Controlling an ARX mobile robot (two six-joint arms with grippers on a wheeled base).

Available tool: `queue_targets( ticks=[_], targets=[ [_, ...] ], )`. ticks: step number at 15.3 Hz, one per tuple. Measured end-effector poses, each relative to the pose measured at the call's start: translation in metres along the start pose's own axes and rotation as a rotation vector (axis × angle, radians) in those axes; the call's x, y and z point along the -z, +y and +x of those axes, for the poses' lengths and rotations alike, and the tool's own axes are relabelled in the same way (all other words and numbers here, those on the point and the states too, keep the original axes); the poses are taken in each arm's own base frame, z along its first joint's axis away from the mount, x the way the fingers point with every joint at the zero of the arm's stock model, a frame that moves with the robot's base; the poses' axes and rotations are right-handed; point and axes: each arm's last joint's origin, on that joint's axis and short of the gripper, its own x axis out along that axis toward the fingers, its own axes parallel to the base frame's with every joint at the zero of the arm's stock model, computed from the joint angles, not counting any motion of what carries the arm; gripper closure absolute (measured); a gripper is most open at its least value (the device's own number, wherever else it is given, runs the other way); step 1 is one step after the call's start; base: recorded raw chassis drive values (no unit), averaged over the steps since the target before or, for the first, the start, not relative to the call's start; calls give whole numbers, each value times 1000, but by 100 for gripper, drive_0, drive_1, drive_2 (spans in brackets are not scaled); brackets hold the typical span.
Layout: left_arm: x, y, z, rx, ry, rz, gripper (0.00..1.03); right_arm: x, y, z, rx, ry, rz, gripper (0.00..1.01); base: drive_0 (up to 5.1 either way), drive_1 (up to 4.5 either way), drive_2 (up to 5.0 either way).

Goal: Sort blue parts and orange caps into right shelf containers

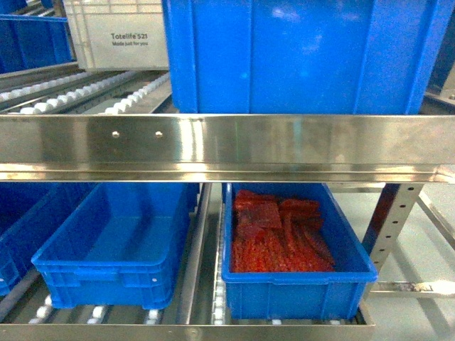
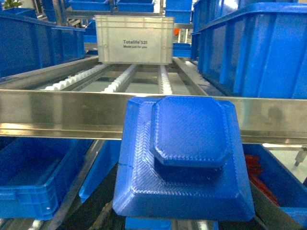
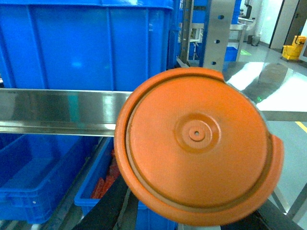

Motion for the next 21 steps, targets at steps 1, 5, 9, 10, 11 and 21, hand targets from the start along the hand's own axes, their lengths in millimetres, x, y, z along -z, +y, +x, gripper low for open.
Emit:
queue_targets(
  ticks=[1, 5, 9, 10, 11, 21],
  targets=[
    [0, 0, 0, 1, -3, 0, 60, 0, 0, 0, 0, -1, 0, 61, -499, 237, 237],
    [0, 0, 0, 1, 0, 0, 60, 0, 0, 0, 0, 0, 0, 61, -501, 235, 235],
    [0, 0, 0, 0, 0, 0, 60, 0, 0, 0, 0, 0, 0, 61, -498, 238, 238],
    [0, 0, 0, 1, -1, 0, 60, 0, 0, 0, 0, -4, 0, 61, -505, 231, 231],
    [0, 0, 0, 2, 0, 0, 60, 0, 0, 0, 0, 3, 0, 61, -505, 231, 231],
    [0, 0, 0, 2, -1, 0, 60, 0, 0, 0, 0, -2, 0, 61, -487, 249, 249]
  ],
)
